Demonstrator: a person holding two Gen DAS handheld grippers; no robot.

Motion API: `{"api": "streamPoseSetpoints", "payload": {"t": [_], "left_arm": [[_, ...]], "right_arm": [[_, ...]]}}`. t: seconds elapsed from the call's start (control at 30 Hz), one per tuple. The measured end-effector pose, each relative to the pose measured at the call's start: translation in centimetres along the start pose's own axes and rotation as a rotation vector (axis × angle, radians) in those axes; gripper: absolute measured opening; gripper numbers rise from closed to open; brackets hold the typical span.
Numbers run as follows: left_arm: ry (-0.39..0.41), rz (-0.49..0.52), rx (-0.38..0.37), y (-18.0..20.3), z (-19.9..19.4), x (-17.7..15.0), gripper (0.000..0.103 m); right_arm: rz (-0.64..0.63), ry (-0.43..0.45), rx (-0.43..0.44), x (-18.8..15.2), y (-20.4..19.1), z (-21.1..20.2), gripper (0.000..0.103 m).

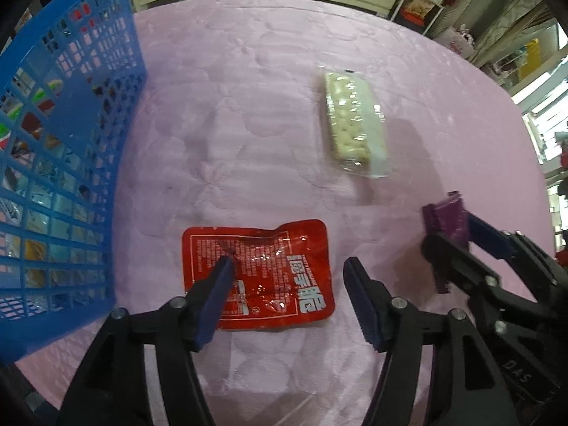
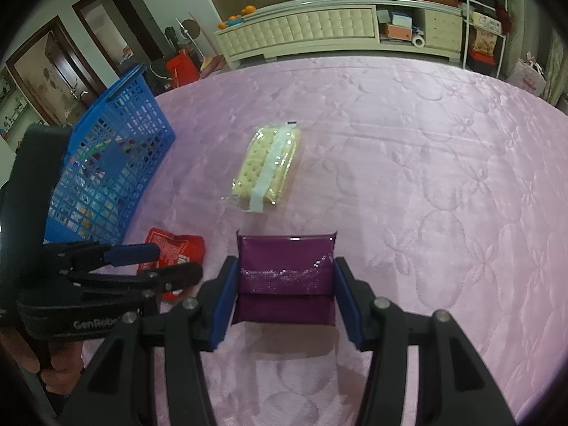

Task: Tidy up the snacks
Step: 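Grasp the red pouch with the left gripper while the right holds the purple pack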

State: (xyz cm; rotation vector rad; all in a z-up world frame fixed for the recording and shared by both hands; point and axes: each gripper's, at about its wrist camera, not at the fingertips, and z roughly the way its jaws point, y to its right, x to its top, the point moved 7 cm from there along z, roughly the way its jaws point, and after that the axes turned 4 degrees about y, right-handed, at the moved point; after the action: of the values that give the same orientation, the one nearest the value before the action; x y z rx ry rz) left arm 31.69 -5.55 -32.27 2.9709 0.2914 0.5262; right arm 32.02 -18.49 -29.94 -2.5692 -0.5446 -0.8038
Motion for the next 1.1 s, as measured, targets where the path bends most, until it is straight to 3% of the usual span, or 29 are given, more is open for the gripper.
{"api": "streamPoseSetpoints", "payload": {"t": [0.07, 0.37, 0.4, 0.43, 0.73, 0.8, 0.83, 1.0, 1.1], "left_arm": [[0.002, 0.023, -0.008, 0.5, 0.0, -0.2, 0.064], [-0.015, 0.158, 0.098, 1.6, 1.6, -1.6, 0.066], [-0.006, 0.159, 0.099, 1.6, 1.5, -1.6, 0.062], [0.004, 0.161, 0.097, 1.6, 1.4, -1.6, 0.051], [0.023, 0.123, 0.076, -0.2, 0.3, -1.9, 0.028], [0.023, 0.112, 0.052, -0.6, 0.2, -2.0, 0.018], [0.025, 0.115, 0.047, -0.9, 0.2, -2.2, 0.009], [0.021, 0.151, 0.085, -1.3, 0.1, -3.4, 0.007], [0.037, 0.135, 0.053, -1.3, -0.3, -3.8, 0.007]], "right_arm": [[-0.001, -0.001, -0.003, 0.0, 0.0, 0.0, 0.057], [0.004, -0.008, -0.014, -0.2, 0.2, -0.1, 0.057], [0.001, -0.01, -0.013, -0.2, 0.2, -0.1, 0.057], [0.001, -0.01, -0.013, -0.2, 0.2, -0.2, 0.057], [-0.005, -0.012, -0.019, -0.3, -0.1, -0.4, 0.057], [-0.007, -0.012, -0.023, -0.3, -0.2, -0.5, 0.057], [-0.008, -0.012, -0.024, -0.3, -0.2, -0.5, 0.057], [-0.015, -0.014, -0.036, -0.4, -0.4, -0.9, 0.057], [-0.016, -0.016, -0.044, -0.6, -0.3, -1.2, 0.057]]}}
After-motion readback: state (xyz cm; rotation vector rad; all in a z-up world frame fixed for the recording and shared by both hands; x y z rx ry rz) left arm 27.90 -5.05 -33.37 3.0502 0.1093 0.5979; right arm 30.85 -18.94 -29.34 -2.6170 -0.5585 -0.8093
